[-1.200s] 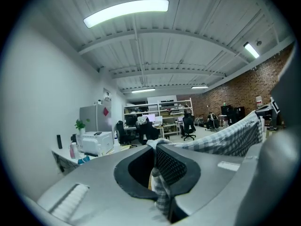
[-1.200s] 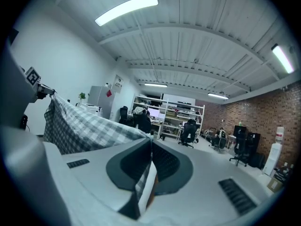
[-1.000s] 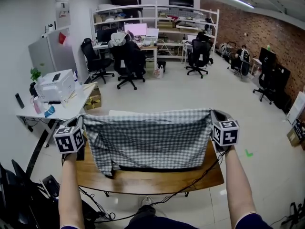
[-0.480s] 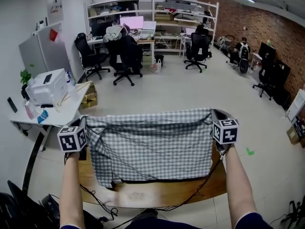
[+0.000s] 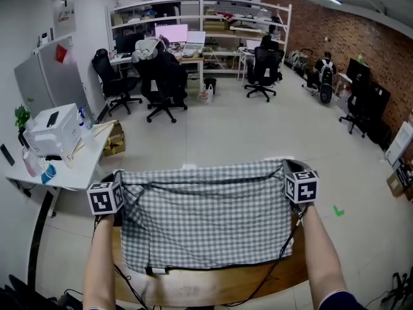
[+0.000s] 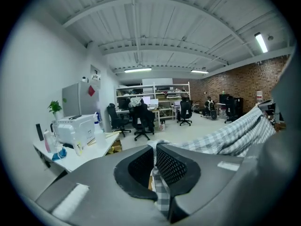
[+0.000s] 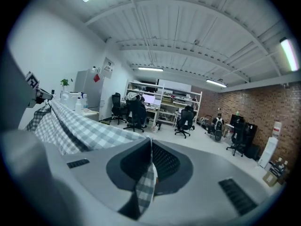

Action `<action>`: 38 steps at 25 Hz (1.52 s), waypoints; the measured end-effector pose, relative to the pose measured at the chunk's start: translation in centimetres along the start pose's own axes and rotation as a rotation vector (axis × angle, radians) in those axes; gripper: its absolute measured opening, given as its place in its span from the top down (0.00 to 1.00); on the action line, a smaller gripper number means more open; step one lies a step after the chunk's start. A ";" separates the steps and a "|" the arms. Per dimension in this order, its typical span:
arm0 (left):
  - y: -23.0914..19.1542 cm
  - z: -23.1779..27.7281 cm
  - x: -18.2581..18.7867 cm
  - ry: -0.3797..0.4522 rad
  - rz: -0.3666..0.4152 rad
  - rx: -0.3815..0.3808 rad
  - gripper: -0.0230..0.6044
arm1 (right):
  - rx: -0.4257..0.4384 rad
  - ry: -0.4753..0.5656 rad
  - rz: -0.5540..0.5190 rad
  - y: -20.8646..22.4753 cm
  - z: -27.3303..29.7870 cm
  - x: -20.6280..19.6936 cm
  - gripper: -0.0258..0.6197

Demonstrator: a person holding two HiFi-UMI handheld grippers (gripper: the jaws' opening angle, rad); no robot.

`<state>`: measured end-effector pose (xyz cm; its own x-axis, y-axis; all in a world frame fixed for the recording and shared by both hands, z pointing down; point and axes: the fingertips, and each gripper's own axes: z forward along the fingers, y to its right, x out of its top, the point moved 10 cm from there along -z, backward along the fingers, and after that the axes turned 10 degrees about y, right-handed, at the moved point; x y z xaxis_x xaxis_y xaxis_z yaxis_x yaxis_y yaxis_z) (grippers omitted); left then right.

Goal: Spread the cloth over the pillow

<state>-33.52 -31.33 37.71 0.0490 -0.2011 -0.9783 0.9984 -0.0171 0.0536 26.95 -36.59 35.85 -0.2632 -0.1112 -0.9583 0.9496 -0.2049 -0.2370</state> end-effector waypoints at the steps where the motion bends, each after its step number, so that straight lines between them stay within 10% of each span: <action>1: 0.1 0.8 -0.3 -0.008 0.000 0.001 0.95 | 0.001 -0.010 0.003 0.0 0.7 -0.4 0.92; 24: -0.3 15.1 -10.9 -0.282 0.069 -0.086 0.95 | 0.027 -0.315 -0.056 -2.5 13.4 -10.7 0.92; 38: -1.9 15.8 -12.8 -0.292 -0.081 -0.173 0.82 | 0.008 -0.405 -0.015 -2.0 13.7 -13.1 0.88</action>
<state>-36.52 -44.23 53.34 -0.0150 -0.4781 -0.8782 0.9898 0.1173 -0.0808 26.17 -48.06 51.07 -0.3240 -0.4821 -0.8140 0.9443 -0.2170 -0.2473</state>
